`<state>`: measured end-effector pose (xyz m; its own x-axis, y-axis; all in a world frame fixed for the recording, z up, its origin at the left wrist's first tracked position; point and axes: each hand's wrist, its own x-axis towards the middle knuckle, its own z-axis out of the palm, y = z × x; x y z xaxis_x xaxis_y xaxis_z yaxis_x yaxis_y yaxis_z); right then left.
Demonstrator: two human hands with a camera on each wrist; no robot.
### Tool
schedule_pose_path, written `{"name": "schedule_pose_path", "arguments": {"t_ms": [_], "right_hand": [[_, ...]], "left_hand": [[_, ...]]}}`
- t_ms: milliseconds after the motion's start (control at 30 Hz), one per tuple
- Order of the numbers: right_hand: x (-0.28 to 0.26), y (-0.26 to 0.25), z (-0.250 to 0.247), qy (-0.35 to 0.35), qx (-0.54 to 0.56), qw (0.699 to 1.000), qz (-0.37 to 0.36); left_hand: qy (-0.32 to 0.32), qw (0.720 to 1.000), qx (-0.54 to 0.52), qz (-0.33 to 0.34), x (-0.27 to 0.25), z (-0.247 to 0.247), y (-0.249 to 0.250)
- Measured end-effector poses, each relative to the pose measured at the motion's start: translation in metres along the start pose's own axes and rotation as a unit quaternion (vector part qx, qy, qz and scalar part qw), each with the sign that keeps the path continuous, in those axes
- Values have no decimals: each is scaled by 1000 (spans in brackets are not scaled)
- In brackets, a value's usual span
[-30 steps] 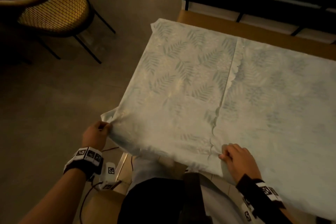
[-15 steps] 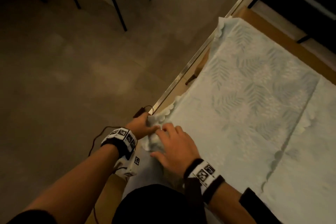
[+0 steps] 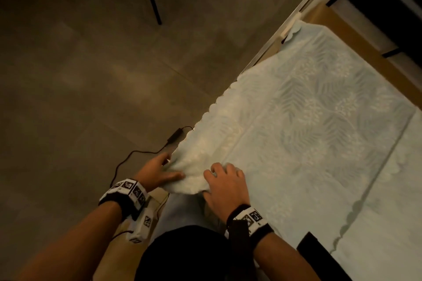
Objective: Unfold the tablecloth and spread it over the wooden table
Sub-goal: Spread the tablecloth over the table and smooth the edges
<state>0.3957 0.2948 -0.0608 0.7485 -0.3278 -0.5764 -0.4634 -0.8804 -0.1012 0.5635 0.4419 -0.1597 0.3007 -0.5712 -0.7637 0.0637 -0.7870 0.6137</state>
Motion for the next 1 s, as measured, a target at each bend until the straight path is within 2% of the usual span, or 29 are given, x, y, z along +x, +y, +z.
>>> {"name": "schedule_pose_path", "arguments": {"t_ms": [67, 133, 233, 367, 467, 533, 600, 700, 833, 1000], "right_hand": [[1, 0, -1, -9, -1, 1000, 2], [2, -1, -2, -18, 6, 1000, 3], [2, -1, -2, -23, 19, 1000, 3], [0, 4, -9, -35, 44, 998, -25], [-1, 18, -16, -57, 121, 989, -58], [-5, 30, -22, -51, 212, 973, -71], [-12, 42, -28, -28, 328, 943, -58], [-22, 71, -35, 45, 427, 903, -15], [-11, 135, -44, 146, 452, 876, 86], [45, 240, -96, 241, 398, 860, 213]], "left_hand": [[12, 995, 97, 15, -1, -10, -10], [49, 992, 118, 1, -1, -16, -16], [56, 991, 98, -73, 9, -16, -29], [64, 974, 108, -187, 22, -18, -48], [40, 968, 111, -221, 28, -12, -51], [36, 968, 115, -218, 26, -4, -36], [28, 971, 117, -208, 20, 3, -10], [13, 973, 140, -183, 28, 7, 29], [21, 973, 199, -117, 74, -1, 90], [47, 972, 229, 2, 170, -7, 209]]}}
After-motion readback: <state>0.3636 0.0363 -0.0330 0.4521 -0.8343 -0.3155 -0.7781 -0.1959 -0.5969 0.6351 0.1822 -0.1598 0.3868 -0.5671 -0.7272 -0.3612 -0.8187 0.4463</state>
